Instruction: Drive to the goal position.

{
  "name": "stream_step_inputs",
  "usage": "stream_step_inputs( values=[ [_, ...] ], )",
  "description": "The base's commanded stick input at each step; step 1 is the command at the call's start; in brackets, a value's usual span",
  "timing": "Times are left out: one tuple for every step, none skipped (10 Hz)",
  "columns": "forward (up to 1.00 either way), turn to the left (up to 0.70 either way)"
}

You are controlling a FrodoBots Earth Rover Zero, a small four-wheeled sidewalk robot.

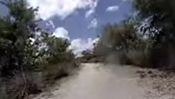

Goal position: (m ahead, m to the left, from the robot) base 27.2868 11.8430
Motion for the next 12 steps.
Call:
stream_step_inputs(
  values=[
    [0.45,0.0],
    [0.45,0.0],
    [0.45,0.0],
    [0.45,0.0],
    [0.45,0.0],
    [0.45,0.0],
    [0.45,0.0],
    [0.45,0.0],
    [0.45,0.0],
    [0.45,0.0],
    [0.45,0.0],
    [0.45,0.0]
  ],
)
